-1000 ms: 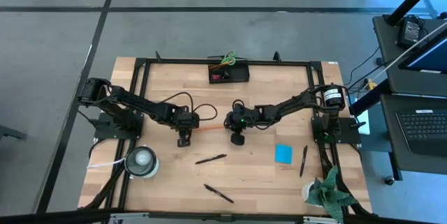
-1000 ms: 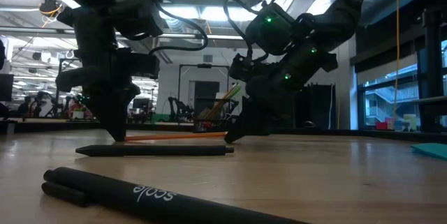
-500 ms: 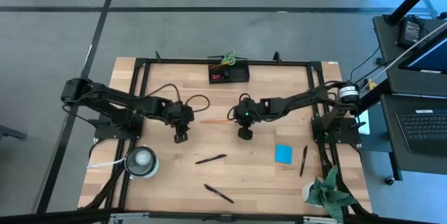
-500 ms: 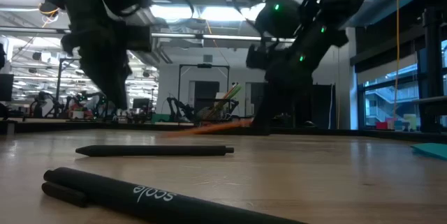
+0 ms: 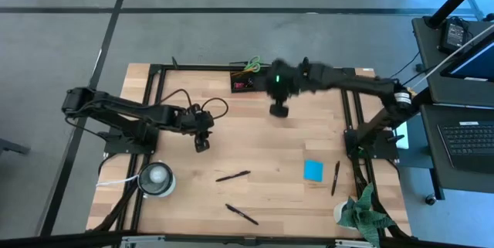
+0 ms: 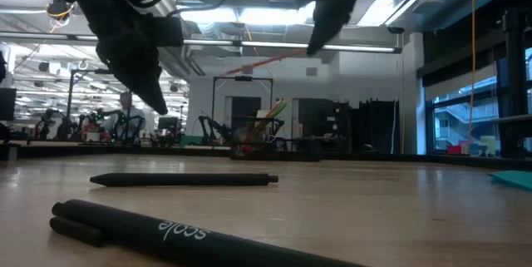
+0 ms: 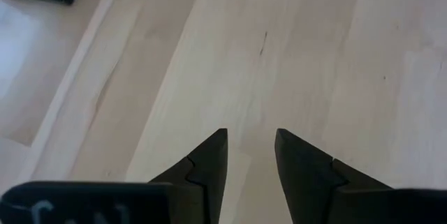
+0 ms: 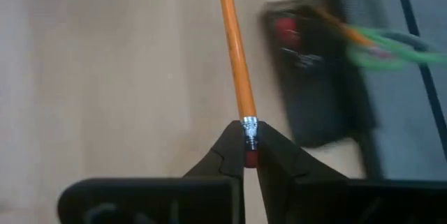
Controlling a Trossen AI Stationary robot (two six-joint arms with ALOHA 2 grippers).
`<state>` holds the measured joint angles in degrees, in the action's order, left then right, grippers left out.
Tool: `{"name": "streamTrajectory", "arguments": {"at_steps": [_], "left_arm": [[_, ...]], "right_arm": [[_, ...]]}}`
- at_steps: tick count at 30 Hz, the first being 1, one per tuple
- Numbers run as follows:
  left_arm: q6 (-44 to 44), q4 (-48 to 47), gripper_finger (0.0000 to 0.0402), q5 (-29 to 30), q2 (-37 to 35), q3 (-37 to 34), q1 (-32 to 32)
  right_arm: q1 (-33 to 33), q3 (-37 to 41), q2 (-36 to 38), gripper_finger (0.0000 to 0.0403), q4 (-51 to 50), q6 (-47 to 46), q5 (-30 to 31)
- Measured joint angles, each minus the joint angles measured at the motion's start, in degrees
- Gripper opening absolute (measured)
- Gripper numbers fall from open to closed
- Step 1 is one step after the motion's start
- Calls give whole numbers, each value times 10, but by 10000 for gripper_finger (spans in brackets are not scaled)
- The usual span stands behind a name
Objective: Pick and place office supplies into organizer
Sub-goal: Put the orange pencil into the desk organizer
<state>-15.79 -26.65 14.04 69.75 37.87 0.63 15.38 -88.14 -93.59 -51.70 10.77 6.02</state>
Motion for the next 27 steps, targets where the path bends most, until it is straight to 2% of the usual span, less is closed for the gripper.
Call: {"name": "streamTrajectory", "arguments": {"at_steps": [7, 14, 22, 27], "left_arm": [[-16, -2, 109, 0, 21, 0, 0], [-17, 1, 106, 0, 40, 0, 0], [-32, 3, 104, 0, 68, 0, 0], [-33, 4, 104, -1, 86, 1, 0]], "right_arm": [[99, -204, -68, 22, -151, 18, 1], [156, -360, -171, 22, -250, 50, 1], [164, -456, -282, 22, -287, 106, 5], [163, -457, -309, 22, -277, 124, 68]]}}
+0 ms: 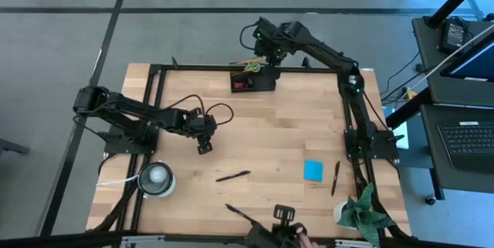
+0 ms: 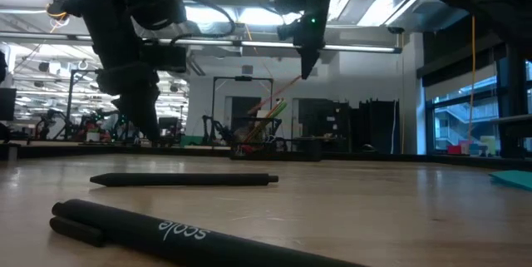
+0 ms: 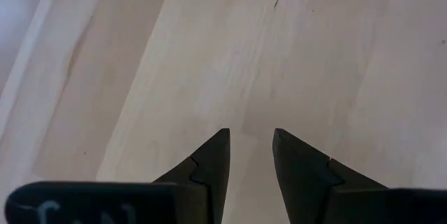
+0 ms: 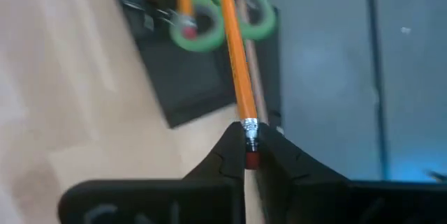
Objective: Pick and place office supplies into organizer
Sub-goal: Put the orange pencil into the desk organizer
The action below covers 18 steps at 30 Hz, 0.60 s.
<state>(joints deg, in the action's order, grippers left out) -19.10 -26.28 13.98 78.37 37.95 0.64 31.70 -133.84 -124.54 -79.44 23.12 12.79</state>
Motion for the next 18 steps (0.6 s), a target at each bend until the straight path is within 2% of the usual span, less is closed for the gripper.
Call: {"name": "streamTrajectory", "arguments": {"at_steps": [4, 18], "left_arm": [[-11, 9, 102, 0, 15, 0, 0], [-12, 14, 103, 0, 31, 0, 0]], "right_arm": [[0, 1, -5, 22, 1, 12, 56], [-21, -4, -4, 22, 25, 124, 62]]}}
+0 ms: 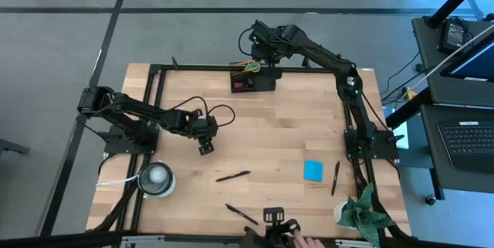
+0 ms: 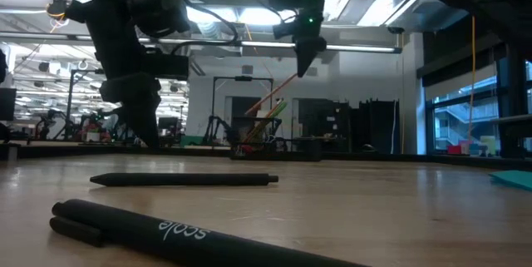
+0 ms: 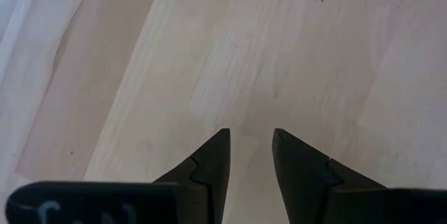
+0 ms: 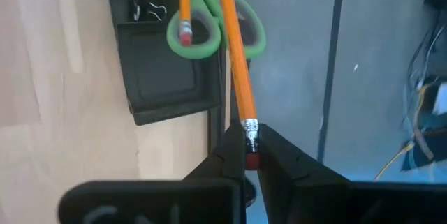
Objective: Pick and place office supplies into organizer
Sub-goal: Put the orange pencil into the desk organizer
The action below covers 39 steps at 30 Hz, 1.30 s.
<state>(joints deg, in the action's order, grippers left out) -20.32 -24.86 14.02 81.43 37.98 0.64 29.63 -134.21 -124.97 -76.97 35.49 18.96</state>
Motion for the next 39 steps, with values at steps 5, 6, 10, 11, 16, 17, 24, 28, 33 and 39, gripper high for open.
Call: {"name": "streamTrajectory", "arguments": {"at_steps": [5, 6, 10, 11, 16, 17, 24, 28, 33, 39], "left_arm": [[0, 0, 102, 0, 0, 0, 0], [0, 0, 102, 0, 0, 0, 0], [0, 1, 101, 0, 0, 0, 0], [0, 2, 100, 0, 0, 0, 0], [0, 7, 100, 0, 0, 0, 0], [0, 7, 100, 0, 0, 0, 0], [0, 8, 98, 0, 0, 0, 0], [0, 8, 98, 0, 0, 0, 0], [0, 9, 98, 0, 0, 0, 0], [0, 9, 98, 1, 0, 0, 0]], "right_arm": [[-7, 0, -2, 22, 27, 40, 18], [-7, 0, -3, 22, 30, 48, 25], [-9, 0, -16, 23, 30, 72, 34], [-9, 0, -19, 24, 31, 73, 40], [-12, 0, -35, 25, 36, 107, 47], [-14, 0, -39, 25, 38, 113, 50], [-20, 0, -61, 25, 56, 156, 54], [-22, 0, -74, 25, 58, 161, 54], [-22, 0, -82, 28, 70, 160, 54], [-23, 0, -82, 45, 97, 144, 56]]}}
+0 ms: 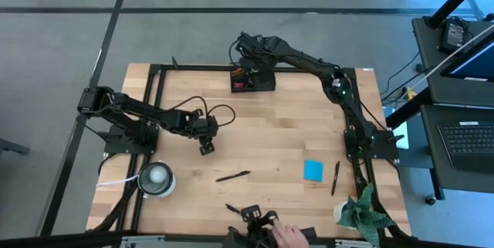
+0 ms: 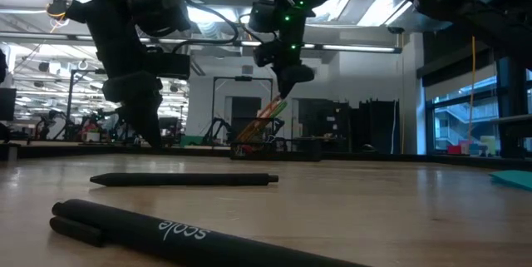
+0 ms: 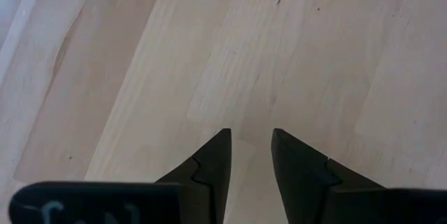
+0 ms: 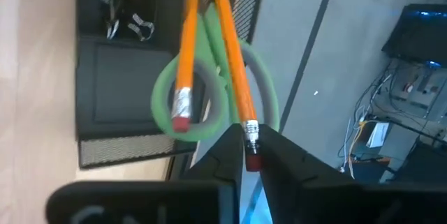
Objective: Pick and place office supplies into organizer
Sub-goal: Put the orange pencil into the desk organizer, then put the top left black pen into the desk organizer
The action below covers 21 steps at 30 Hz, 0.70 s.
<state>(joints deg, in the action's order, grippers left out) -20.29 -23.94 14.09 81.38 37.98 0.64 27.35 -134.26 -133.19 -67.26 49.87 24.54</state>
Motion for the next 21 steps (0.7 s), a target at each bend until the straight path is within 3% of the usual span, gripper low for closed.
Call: {"name": "streamTrajectory", "arguments": {"at_steps": [13, 21], "left_arm": [[0, 0, 98, 0, 0, 0, 0], [0, 0, 98, 0, 0, 0, 0]], "right_arm": [[-3, 0, 0, 60, 2, -17, 0], [-19, 1, 45, 131, -6, -80, -2]]}}
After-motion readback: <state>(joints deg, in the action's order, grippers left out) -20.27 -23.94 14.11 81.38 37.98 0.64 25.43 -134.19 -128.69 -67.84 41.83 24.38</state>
